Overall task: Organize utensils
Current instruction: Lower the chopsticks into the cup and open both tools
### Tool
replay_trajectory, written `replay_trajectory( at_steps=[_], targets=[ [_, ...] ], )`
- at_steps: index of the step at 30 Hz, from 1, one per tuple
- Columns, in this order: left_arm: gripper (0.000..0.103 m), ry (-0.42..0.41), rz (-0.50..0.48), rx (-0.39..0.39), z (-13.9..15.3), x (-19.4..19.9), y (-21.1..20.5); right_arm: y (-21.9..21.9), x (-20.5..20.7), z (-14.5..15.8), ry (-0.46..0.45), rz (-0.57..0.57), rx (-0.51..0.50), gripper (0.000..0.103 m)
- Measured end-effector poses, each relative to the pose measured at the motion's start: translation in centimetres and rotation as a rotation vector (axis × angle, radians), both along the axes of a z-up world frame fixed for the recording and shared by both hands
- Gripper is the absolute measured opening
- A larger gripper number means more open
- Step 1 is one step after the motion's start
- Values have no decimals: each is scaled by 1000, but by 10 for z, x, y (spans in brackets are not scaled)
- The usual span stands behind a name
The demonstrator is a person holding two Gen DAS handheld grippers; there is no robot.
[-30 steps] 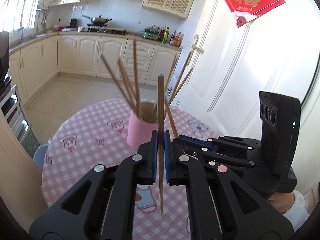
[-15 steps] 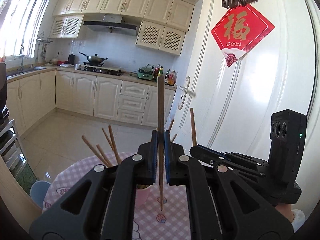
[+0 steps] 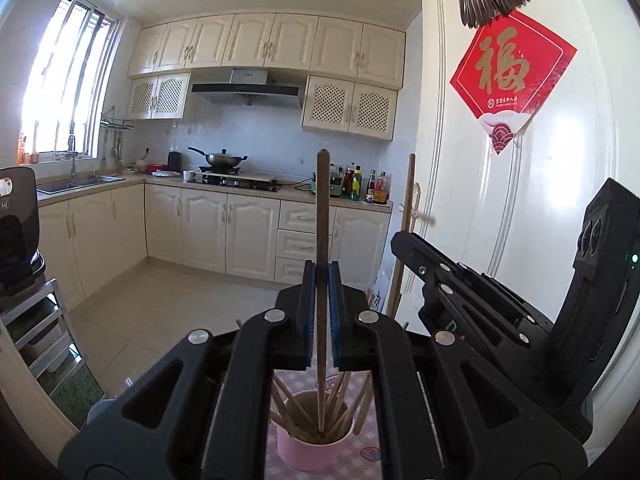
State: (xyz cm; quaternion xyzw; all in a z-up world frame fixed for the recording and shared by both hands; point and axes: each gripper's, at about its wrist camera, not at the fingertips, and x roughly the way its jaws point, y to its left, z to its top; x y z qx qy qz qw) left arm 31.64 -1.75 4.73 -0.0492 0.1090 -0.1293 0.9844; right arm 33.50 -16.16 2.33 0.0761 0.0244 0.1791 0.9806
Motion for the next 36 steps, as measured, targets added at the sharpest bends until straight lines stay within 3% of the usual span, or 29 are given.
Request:
replay_trajectory(
  at_steps=[8, 21, 24, 25, 30, 32, 36],
  targets=[
    [6, 67, 8, 20, -33, 12, 2, 2, 5, -23, 43, 38, -28, 4],
    [9, 166, 6, 40, -62, 5, 1, -8, -25, -52, 155, 81, -132, 5],
    [38, 182, 17, 46, -65, 2, 1, -4, -28, -57, 193, 93, -155, 6],
    [56, 177, 28, 47, -66, -2, 2, -3, -29, -58, 206, 90, -164, 6],
    [59, 186, 41, 56, -66, -14, 8, -2, -34, -62, 256, 100, -165, 6],
    [70, 181, 46, 62, -66, -22, 12, -3, -40, -61, 266, 103, -155, 7],
    [77, 167, 77, 81, -64, -38, 18, -4, -54, -57, 270, 101, -144, 9]
  ],
)
